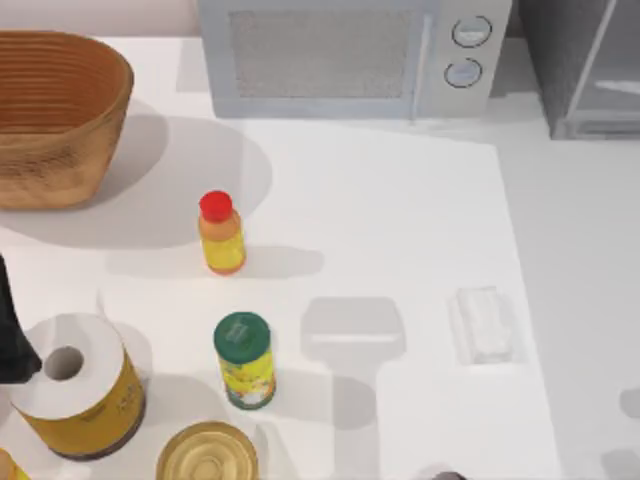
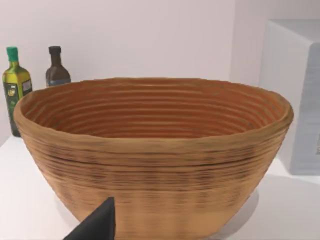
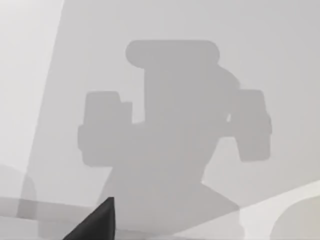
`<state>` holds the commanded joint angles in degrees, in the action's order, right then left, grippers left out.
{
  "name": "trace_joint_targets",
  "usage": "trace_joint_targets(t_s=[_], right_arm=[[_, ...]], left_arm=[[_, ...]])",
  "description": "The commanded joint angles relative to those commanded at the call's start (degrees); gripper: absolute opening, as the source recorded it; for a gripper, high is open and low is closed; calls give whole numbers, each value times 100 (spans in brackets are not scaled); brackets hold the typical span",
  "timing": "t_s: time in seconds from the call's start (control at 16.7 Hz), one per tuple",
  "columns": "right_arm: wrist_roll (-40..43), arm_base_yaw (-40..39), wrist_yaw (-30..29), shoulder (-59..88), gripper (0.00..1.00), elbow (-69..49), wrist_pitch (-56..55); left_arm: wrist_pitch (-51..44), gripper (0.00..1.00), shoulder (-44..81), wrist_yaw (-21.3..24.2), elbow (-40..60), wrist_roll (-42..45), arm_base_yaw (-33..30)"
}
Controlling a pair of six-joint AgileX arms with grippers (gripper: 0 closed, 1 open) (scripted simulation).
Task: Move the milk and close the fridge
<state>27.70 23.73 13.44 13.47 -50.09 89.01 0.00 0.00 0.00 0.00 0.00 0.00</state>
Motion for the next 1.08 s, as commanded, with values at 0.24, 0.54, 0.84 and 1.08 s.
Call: trace_joint_targets(t_s=[0.24, 0.54, 0.84, 1.08], right_arm=[[2468, 2154, 1079, 2452, 100, -828, 176], [5632, 4863, 2441, 5639, 100, -1757, 136], [7996, 7008, 3519, 8056, 100, -2390, -143], [8916, 7894, 3984, 8996, 100, -2629, -348]], left_arm=[[0, 100, 0, 0, 0, 0, 0], [0, 100, 0, 0, 0, 0, 0], [0, 100, 0, 0, 0, 0, 0], [0, 100, 0, 0, 0, 0, 0]])
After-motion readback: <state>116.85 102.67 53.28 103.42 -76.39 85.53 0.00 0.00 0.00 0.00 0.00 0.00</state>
